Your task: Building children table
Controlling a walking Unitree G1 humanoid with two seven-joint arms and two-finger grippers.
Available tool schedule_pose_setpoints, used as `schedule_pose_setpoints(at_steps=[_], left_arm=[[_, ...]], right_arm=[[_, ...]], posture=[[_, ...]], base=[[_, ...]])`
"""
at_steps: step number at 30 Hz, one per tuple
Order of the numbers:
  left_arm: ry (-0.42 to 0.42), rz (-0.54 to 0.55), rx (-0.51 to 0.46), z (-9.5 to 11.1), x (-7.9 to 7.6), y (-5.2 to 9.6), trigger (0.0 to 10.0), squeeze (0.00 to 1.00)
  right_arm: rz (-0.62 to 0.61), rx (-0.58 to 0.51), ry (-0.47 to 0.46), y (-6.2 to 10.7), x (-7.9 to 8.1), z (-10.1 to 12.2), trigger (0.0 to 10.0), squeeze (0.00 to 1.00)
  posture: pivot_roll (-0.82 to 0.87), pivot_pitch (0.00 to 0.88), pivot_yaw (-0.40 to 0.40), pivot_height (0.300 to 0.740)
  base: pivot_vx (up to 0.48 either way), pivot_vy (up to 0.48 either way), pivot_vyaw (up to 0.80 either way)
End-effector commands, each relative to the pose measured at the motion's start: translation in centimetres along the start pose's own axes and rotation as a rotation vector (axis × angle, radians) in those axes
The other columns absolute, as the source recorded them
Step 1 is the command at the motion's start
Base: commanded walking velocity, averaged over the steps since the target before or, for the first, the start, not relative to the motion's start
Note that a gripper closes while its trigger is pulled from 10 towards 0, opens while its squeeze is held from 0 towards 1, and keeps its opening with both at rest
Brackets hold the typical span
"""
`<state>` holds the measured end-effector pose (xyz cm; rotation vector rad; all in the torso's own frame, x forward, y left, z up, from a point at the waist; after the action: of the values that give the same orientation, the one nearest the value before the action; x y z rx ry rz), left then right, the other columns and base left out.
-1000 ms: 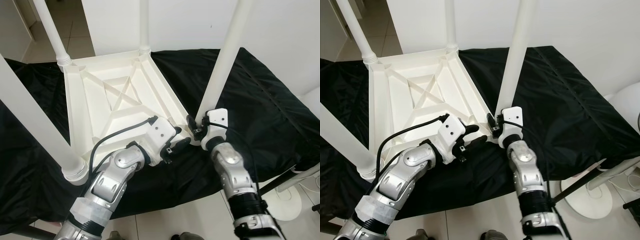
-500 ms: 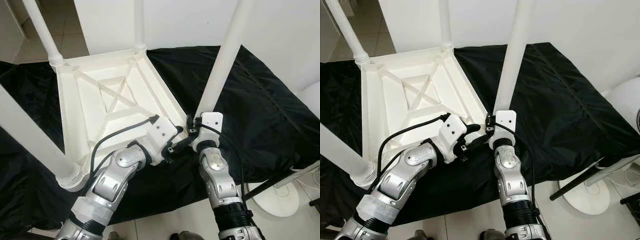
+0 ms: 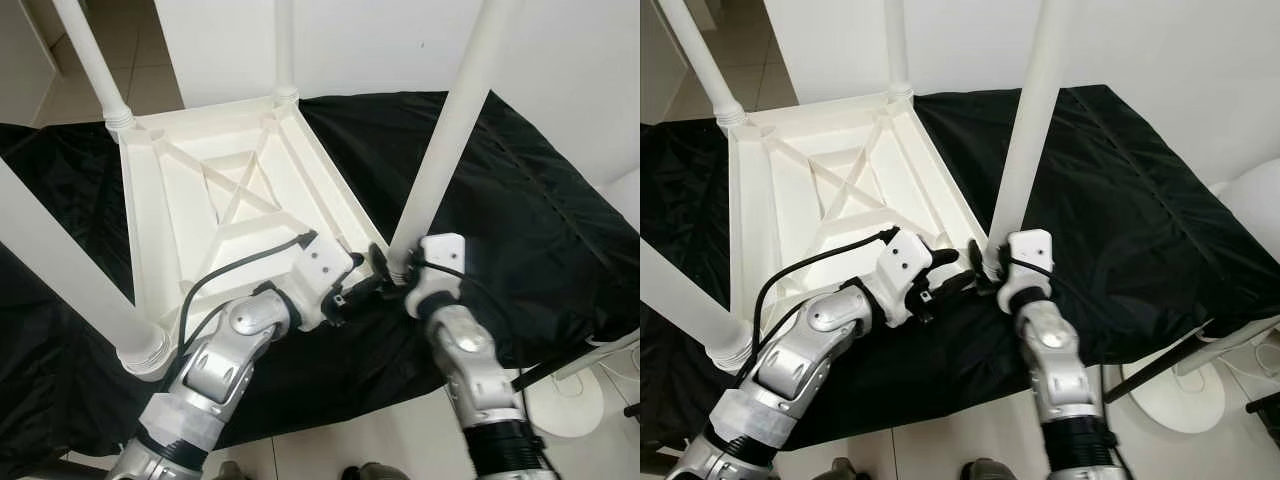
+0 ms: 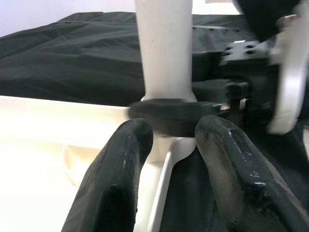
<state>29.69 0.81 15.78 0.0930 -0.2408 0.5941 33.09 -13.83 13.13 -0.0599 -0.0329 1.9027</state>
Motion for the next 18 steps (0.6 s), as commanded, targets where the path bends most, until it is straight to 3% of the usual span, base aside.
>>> schedule_pose_setpoints(at_steps=[1, 7, 16, 17, 18], left_arm=[[-0.003, -0.015, 0.007, -0.2, -0.1, 0.0, 10.0, 0.00], [-0.003, -0.021, 0.003, -0.1, -0.4, -0.2, 10.0, 0.00], [-0.006, -0.017, 0.001, 0.0, -0.2, -0.3, 10.0, 0.00], [-0.008, -0.016, 0.001, 0.0, -0.2, -0.3, 10.0, 0.00], [-0.010, -0.016, 0.001, 0.0, -0.2, -0.3, 10.0, 0.00]], right_arm=[[0.085, 0.010, -0.001, 0.2, 0.3, -0.2, 10.0, 0.00], [0.212, 0.012, 0.066, -0.5, -0.5, 0.4, 10.0, 0.00], [0.298, 0.015, 0.116, -1.7, -0.2, 0.9, 10.0, 0.00], [0.322, 0.024, 0.121, -1.9, -0.1, 0.8, 5.0, 0.00], [0.336, 0.036, 0.126, -2.0, -0.2, 0.5, 3.1, 0.00]], posture=[[-0.11, 0.041, 0.020, 0.740], [-0.11, 0.037, 0.018, 0.740], [-0.10, 0.030, 0.016, 0.740], [-0.10, 0.023, 0.015, 0.740], [-0.10, 0.023, 0.014, 0.740]], base=[[0.000, 0.000, 0.00], [0.000, 0.000, 0.00], [0.000, 0.000, 0.00], [0.000, 0.000, 0.00], [0.000, 0.000, 0.00]])
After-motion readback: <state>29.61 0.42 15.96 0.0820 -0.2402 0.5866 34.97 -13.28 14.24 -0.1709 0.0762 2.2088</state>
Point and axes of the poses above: a point about 5 cm out from each wrist's last joint towards the gripper, its own y axis pointing back from the gripper into the wrist, its own z axis along the axis of the wrist's last joint, x = y × z, the point moved 4 cm from there along -y, pointing out of the wrist towards the gripper, and after that the axes turned 3 degrees about -y, right-handed, at the moved point
